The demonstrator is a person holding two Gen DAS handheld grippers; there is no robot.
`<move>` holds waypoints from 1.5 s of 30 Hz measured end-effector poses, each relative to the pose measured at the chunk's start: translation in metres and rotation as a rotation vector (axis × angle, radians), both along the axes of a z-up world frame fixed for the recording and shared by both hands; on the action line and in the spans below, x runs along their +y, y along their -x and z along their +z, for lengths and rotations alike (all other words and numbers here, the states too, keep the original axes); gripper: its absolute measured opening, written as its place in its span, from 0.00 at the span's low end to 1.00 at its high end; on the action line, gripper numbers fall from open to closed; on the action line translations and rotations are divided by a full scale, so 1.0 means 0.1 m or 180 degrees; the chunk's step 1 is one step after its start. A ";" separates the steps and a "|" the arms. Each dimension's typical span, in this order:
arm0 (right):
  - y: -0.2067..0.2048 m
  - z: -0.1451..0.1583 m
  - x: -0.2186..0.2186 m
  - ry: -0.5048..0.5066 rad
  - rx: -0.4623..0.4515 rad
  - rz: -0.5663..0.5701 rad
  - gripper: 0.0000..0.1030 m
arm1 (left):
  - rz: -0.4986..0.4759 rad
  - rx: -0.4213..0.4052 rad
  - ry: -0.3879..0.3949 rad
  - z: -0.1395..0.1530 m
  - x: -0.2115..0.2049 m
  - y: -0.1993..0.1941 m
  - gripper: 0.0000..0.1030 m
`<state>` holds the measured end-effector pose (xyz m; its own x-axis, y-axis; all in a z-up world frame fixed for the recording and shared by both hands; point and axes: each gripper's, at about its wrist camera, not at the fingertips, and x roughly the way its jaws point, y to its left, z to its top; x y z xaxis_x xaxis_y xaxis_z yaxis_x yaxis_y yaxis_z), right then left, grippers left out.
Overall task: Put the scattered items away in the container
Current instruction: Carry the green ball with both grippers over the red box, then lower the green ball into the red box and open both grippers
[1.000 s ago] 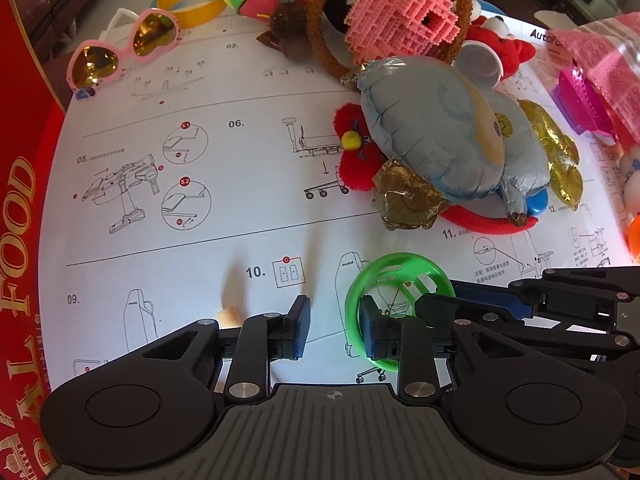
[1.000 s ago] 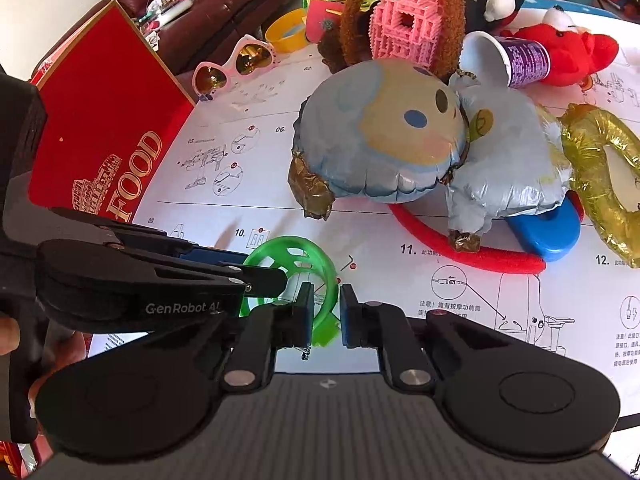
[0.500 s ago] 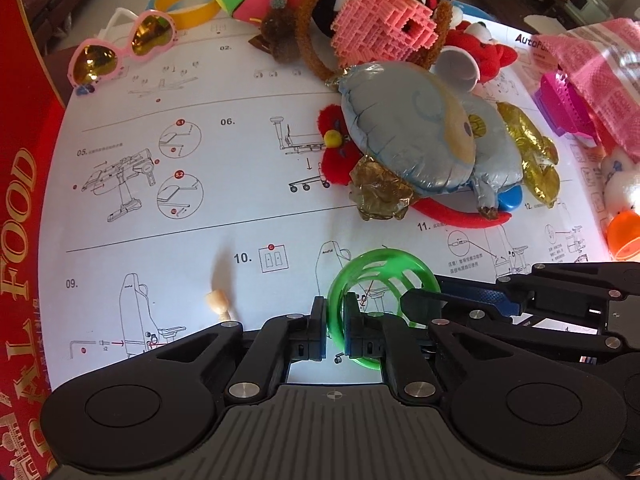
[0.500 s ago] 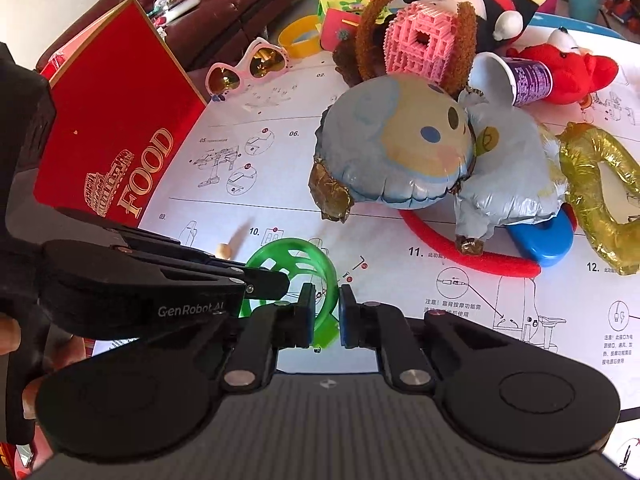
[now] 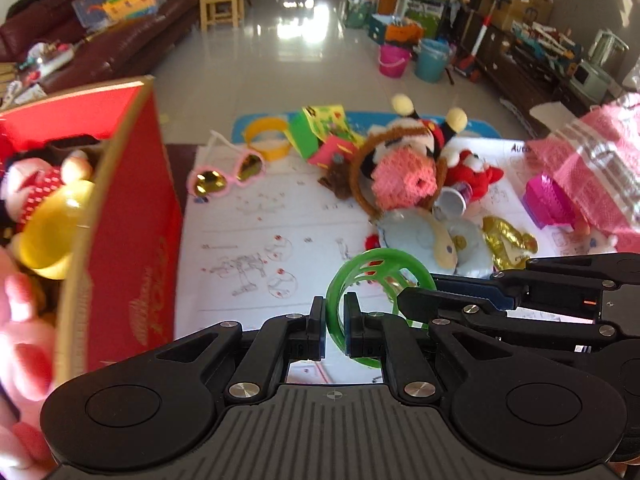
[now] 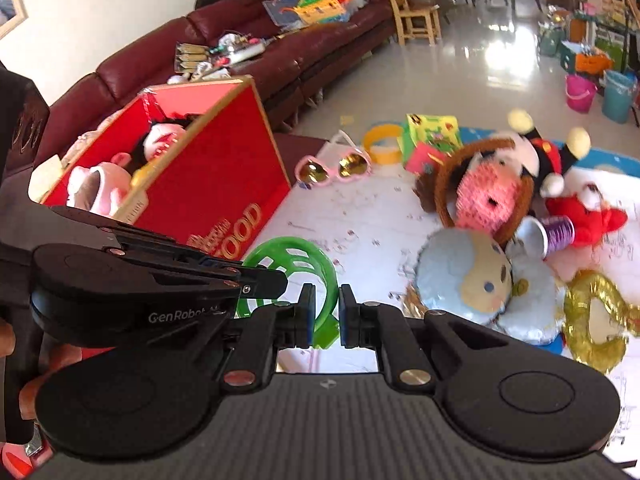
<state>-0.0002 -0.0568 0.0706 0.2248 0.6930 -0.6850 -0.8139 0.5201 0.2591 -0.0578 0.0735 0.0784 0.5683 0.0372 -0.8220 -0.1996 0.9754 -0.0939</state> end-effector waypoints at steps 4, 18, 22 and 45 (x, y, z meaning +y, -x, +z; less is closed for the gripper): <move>0.31 0.37 0.37 -0.0131 -0.0235 0.0389 0.11 | 0.0339 -0.0240 -0.0125 0.37 0.34 0.49 0.04; 1.43 0.52 1.56 0.0143 -0.0454 0.1638 0.11 | 0.1330 -0.0220 0.0112 0.37 1.47 1.82 0.05; 1.48 0.51 1.64 0.0263 -0.0367 0.1727 0.11 | 0.1280 -0.0163 0.0163 0.30 1.55 1.89 0.05; 1.27 0.44 1.83 0.0434 -0.0416 0.1540 0.50 | 0.1304 -0.0050 -0.0114 0.23 1.78 1.81 0.75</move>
<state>-0.1270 0.1264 0.1144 -0.0095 0.6452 -0.7639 -0.9906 0.0983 0.0953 -0.2384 0.2512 0.1013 0.5129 0.2916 -0.8074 -0.5710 0.8182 -0.0673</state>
